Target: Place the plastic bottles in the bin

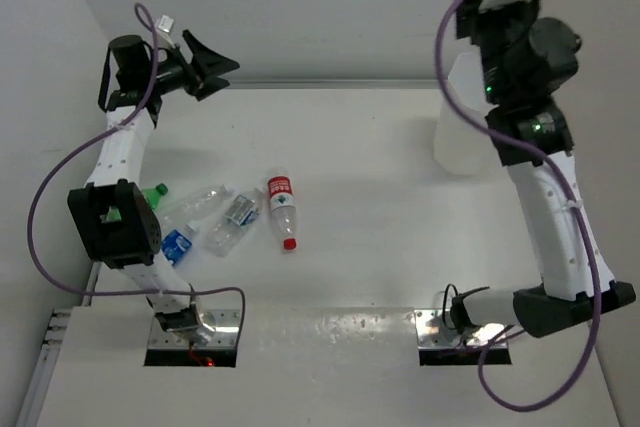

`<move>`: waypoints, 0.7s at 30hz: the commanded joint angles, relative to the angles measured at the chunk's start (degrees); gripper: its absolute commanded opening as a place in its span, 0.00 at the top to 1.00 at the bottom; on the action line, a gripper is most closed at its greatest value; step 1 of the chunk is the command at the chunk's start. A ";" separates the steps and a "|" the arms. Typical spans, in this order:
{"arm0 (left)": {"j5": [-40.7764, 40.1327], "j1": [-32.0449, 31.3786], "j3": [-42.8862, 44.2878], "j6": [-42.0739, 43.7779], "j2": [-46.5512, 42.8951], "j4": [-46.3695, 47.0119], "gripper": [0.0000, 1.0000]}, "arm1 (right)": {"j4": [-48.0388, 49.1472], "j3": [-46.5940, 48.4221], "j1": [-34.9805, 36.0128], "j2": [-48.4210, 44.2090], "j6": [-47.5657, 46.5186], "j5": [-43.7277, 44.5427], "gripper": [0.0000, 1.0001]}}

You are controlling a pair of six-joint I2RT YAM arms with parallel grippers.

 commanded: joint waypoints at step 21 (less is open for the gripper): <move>-12.28 -13.86 -6.70 52.93 -12.32 -21.50 0.00 | -18.61 12.14 -34.28 22.70 41.12 -13.55 0.99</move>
